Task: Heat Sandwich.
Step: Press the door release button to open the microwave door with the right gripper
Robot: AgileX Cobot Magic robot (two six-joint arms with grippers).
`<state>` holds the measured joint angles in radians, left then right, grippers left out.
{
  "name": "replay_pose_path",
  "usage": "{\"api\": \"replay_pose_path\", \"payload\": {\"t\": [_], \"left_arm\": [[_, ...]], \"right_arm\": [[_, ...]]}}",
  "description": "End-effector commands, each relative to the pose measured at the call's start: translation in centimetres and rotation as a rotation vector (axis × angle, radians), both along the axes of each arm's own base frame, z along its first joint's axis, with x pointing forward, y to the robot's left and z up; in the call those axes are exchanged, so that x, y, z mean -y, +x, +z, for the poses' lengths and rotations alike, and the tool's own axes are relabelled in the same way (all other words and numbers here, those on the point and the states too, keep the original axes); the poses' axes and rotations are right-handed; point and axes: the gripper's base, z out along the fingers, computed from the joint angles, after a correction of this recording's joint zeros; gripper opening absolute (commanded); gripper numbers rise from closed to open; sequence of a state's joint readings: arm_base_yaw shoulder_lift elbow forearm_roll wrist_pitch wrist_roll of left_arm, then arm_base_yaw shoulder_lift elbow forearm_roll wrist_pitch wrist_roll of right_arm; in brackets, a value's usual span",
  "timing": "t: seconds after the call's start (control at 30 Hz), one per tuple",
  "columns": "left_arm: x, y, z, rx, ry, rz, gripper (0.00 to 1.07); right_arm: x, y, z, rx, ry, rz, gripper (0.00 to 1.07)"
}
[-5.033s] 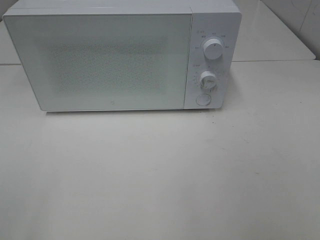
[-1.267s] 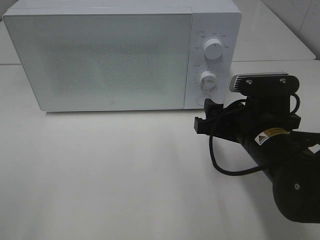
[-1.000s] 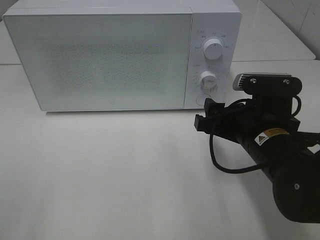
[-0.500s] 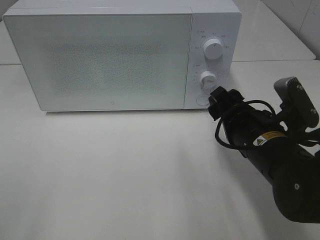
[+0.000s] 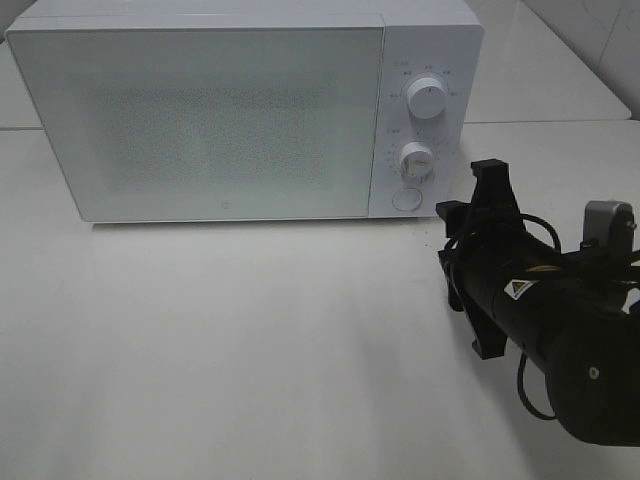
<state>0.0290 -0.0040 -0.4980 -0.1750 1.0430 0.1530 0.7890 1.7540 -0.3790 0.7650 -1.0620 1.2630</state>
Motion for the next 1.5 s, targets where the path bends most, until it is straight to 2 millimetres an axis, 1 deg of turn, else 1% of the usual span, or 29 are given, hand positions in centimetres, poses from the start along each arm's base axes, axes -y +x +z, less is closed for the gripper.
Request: {"api": "replay_pose_path", "payload": {"t": [0.03, 0.1, 0.13, 0.17, 0.23, 0.27, 0.43, 0.67, 0.8, 0.9, 1.0, 1.1, 1.13, 1.2, 1.27, 1.3, 1.37, 1.47, 1.5], "left_arm": [[0.0, -0.3, 0.0, 0.035, -0.006, 0.007, 1.04], [0.0, -0.3, 0.0, 0.035, -0.006, 0.007, 1.04], [0.0, -0.3, 0.0, 0.035, -0.006, 0.007, 1.04], [0.0, -0.3, 0.0, 0.035, -0.006, 0.007, 1.04], [0.0, -0.3, 0.0, 0.035, -0.006, 0.007, 1.04], [0.0, -0.3, 0.0, 0.035, -0.006, 0.007, 1.04], [0.0, -0.3, 0.0, 0.035, -0.006, 0.007, 1.04], [0.0, -0.3, 0.0, 0.035, -0.006, 0.007, 1.04], [0.0, -0.3, 0.0, 0.035, -0.006, 0.007, 1.04], [0.0, -0.3, 0.0, 0.035, -0.006, 0.007, 1.04], [0.0, -0.3, 0.0, 0.035, -0.006, 0.007, 1.04], [0.0, -0.3, 0.0, 0.035, -0.006, 0.007, 1.04], [0.0, -0.3, 0.0, 0.035, -0.006, 0.007, 1.04], [0.0, -0.3, 0.0, 0.035, -0.006, 0.007, 1.04], [0.0, -0.3, 0.0, 0.035, -0.006, 0.007, 1.04], [0.0, -0.3, 0.0, 0.035, -0.006, 0.007, 1.04], [0.0, -0.3, 0.0, 0.035, -0.006, 0.007, 1.04], [0.0, -0.3, 0.0, 0.035, -0.006, 0.007, 1.04], [0.0, -0.3, 0.0, 0.035, -0.006, 0.007, 1.04]], "right_arm": [[-0.3, 0.1, 0.2, -0.009, 0.100, -0.031, 0.33], [-0.3, 0.1, 0.2, -0.011, 0.114, -0.039, 0.23], [-0.3, 0.1, 0.2, -0.014, 0.127, -0.045, 0.13], [-0.3, 0.1, 0.2, -0.014, 0.127, -0.045, 0.13], [-0.3, 0.1, 0.2, -0.015, 0.132, -0.048, 0.03], [-0.3, 0.1, 0.2, -0.015, 0.134, -0.048, 0.00], [-0.3, 0.1, 0.2, -0.020, 0.173, -0.066, 0.00], [-0.5, 0.2, 0.0, -0.059, 0.177, -0.063, 0.00], [-0.6, 0.8, -0.4, -0.066, 0.170, -0.067, 0.01], [-1.0, 1.9, -0.9, -0.077, 0.157, -0.047, 0.01], [-1.1, 2.4, -1.0, -0.075, 0.152, -0.042, 0.01], [-1.2, 3.6, -1.3, -0.074, 0.147, -0.041, 0.01], [-1.2, 3.6, -1.3, -0.074, 0.147, -0.041, 0.01], [-1.3, 4.7, -1.8, -0.091, 0.139, -0.031, 0.01], [-1.3, 5.3, -2.0, -0.091, 0.136, -0.031, 0.01], [-1.3, 5.3, -2.0, -0.091, 0.136, -0.031, 0.01], [-1.1, 6.3, -2.2, -0.087, 0.135, -0.045, 0.01], [-1.0, 6.9, -2.4, -0.085, 0.136, -0.054, 0.01], [-0.9, 7.6, -2.7, -0.086, 0.133, -0.061, 0.01]]}}
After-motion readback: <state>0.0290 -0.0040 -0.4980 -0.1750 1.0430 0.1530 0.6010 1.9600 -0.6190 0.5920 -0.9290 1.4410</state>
